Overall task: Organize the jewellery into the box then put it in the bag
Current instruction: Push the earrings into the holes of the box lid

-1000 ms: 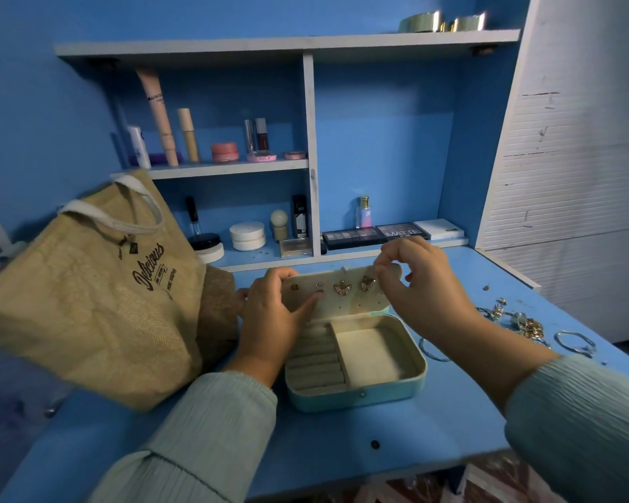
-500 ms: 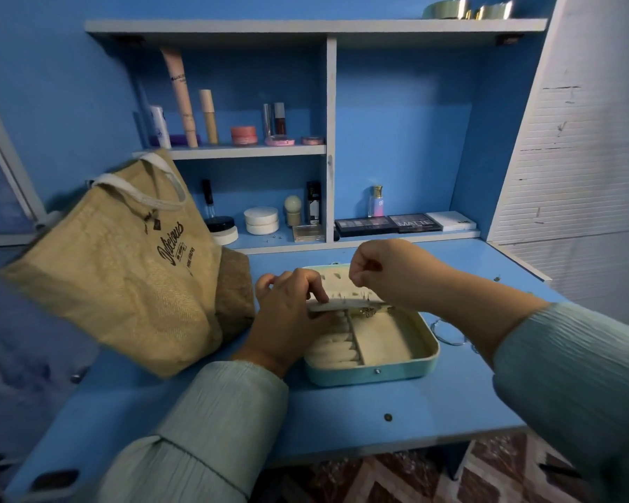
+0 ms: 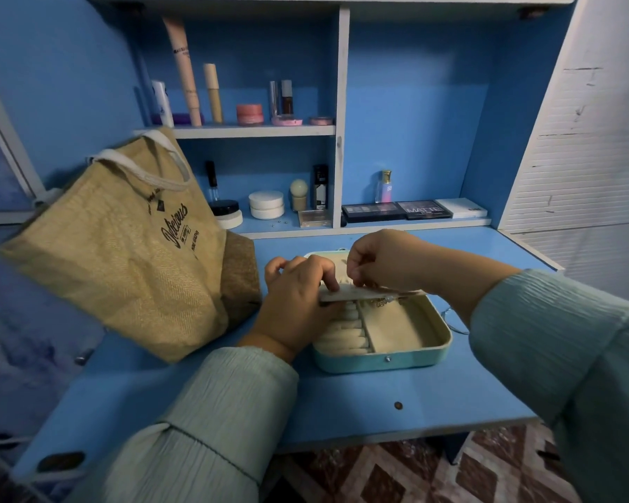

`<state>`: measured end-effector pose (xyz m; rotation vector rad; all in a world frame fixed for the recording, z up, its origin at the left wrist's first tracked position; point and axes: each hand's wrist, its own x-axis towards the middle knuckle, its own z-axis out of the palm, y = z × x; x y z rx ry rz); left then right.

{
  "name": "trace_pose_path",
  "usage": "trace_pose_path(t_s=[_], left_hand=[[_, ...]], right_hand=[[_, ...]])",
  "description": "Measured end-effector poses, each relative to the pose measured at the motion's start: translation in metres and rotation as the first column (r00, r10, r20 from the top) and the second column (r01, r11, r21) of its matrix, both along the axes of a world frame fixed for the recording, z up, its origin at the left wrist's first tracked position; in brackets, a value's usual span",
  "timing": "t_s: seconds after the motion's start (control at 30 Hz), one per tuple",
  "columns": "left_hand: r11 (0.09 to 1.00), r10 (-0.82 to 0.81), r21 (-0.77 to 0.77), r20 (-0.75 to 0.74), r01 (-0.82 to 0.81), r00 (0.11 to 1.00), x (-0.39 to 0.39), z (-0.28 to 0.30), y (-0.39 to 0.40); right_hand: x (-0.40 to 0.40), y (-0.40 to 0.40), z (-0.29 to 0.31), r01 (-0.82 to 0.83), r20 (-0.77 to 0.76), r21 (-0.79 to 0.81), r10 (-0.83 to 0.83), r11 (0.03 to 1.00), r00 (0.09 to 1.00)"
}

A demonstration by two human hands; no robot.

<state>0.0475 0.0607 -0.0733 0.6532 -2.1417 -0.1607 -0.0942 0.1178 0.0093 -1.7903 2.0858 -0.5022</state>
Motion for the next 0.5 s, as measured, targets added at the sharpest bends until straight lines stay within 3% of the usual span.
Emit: trace_pose_path(t_s=[0.5], left_hand=[[0.998,-0.024,-0.052,-0.043,0.021,0.999,-0.0017,-0.0015,-0.0032]], right_hand=[[0.0001,-0.0009,0.0006,-0.072,-0.065,0.026,0.073,0.997,0.995]])
